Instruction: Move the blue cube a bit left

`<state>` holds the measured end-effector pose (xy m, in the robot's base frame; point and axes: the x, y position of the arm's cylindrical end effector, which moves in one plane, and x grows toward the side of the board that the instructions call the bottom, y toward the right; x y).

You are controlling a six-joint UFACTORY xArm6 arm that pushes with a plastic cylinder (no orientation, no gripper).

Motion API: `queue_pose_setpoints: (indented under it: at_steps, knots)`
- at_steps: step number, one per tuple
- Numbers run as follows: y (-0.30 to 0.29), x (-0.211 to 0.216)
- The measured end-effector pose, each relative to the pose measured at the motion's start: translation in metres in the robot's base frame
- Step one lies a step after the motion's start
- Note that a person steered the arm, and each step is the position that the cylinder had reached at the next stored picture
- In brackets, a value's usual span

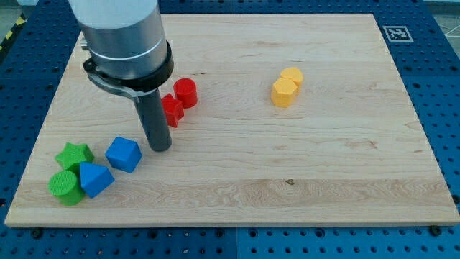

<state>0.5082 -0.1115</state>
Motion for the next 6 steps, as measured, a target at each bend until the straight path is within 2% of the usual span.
queue_pose_setpoints:
  at_steps: [6]
  knots:
    - [-0.027,0.013]
